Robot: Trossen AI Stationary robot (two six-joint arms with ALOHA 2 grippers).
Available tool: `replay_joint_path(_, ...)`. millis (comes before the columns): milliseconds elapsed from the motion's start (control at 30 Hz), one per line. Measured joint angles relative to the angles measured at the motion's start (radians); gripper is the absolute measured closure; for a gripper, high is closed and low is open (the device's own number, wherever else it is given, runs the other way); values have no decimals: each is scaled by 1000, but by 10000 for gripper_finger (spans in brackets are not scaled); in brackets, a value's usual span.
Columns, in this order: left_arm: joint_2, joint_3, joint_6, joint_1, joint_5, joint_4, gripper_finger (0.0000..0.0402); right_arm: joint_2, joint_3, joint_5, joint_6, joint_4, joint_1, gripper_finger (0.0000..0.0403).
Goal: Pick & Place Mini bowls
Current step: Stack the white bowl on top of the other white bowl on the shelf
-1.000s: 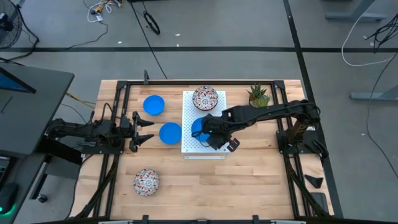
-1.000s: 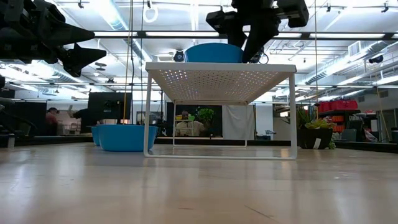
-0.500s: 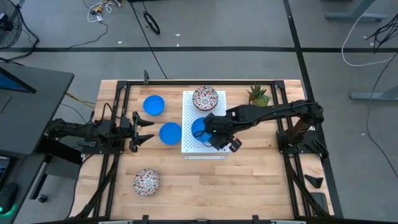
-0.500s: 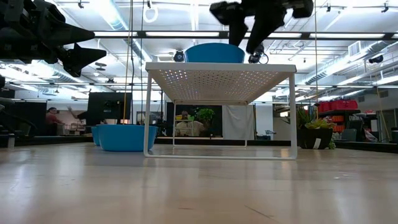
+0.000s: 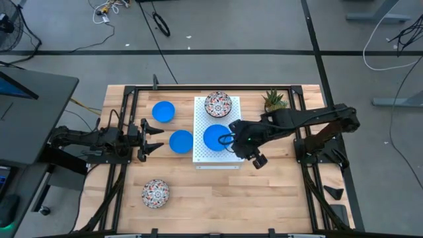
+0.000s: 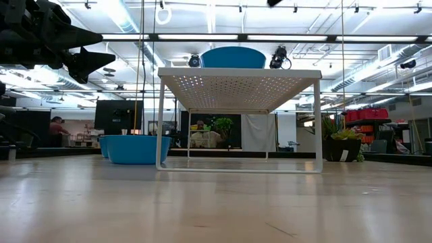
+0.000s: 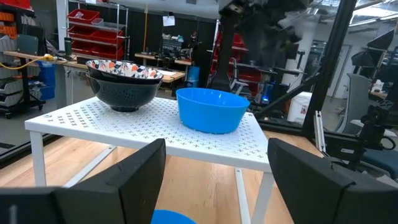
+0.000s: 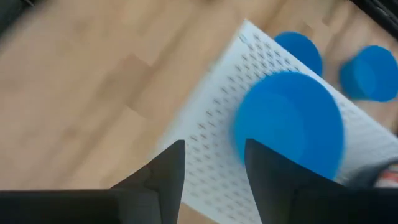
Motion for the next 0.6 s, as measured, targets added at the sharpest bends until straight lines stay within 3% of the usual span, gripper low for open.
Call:
replay_joint_path(233,0,0,0,0,0,0,113,-66,-35,-181,104,14,0,234)
replay_joint_path(600,0,0,0,0,0,0,113,-319,-455,-190,126,473,-54,234)
